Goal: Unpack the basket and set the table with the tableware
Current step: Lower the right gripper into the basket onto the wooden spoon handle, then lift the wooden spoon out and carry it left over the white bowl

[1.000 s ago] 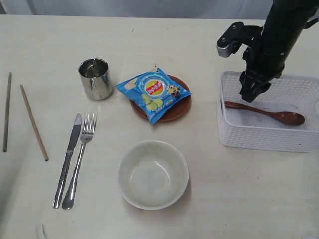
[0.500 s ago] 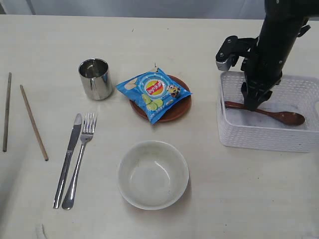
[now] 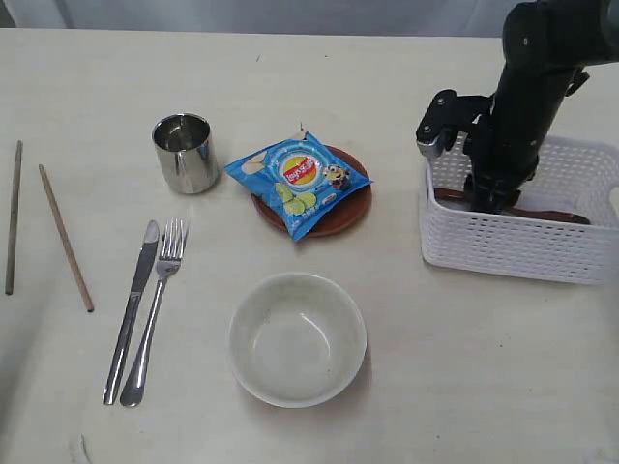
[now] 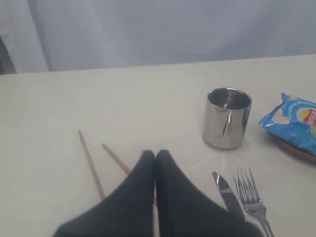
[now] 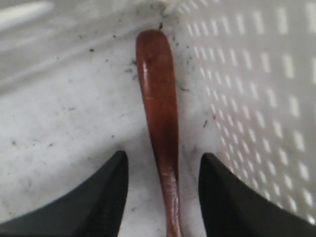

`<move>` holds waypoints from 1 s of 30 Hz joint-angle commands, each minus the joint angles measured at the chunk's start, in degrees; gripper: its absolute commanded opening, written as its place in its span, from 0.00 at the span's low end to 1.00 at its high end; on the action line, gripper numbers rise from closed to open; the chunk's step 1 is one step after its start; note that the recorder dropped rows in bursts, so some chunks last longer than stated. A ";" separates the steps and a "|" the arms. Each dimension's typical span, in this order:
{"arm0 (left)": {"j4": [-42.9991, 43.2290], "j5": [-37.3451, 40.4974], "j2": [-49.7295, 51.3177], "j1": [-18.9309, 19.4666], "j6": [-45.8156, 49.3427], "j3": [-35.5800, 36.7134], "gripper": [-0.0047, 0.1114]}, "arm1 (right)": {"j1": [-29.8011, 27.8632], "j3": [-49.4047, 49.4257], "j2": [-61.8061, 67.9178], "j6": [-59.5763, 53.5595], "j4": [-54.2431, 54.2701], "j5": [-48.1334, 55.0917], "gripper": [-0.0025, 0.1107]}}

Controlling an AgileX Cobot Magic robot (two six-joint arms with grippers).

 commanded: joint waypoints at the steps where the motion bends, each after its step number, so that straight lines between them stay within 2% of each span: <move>1: 0.15 -0.17 -0.16 0.15 0.00 0.23 0.04 | -0.44 0.81 0.62 -0.06 0.19 0.01 0.19; 3: 0.15 -0.17 -0.16 0.15 0.00 0.23 0.04 | -0.44 0.81 0.62 -0.06 0.19 0.41 0.02; 10: 0.15 -0.17 -0.16 0.15 0.00 0.23 0.04 | -0.44 0.81 -2.87 2.29 -2.00 0.30 0.02; 18: 0.15 -0.17 -0.16 0.15 0.00 0.23 0.04 | -0.44 0.81 -14.85 2.37 -2.00 -0.98 0.02; 21: 0.15 -0.17 -0.16 0.15 0.00 0.23 0.04 | 1.81 0.81 -21.58 2.72 1.96 -2.20 0.02; 24: 0.15 -0.17 -0.16 0.15 0.00 0.23 0.04 | 5.79 0.81 -27.42 2.72 12.01 -3.96 0.02; 27: 0.15 -0.17 -0.16 0.15 0.00 0.23 0.04 | 11.95 0.81 -29.42 1.83 22.58 -2.53 0.02; 30: 0.15 -0.17 -0.16 0.15 0.00 0.23 0.04 | 19.13 2.31 -28.98 1.70 25.88 -3.53 0.02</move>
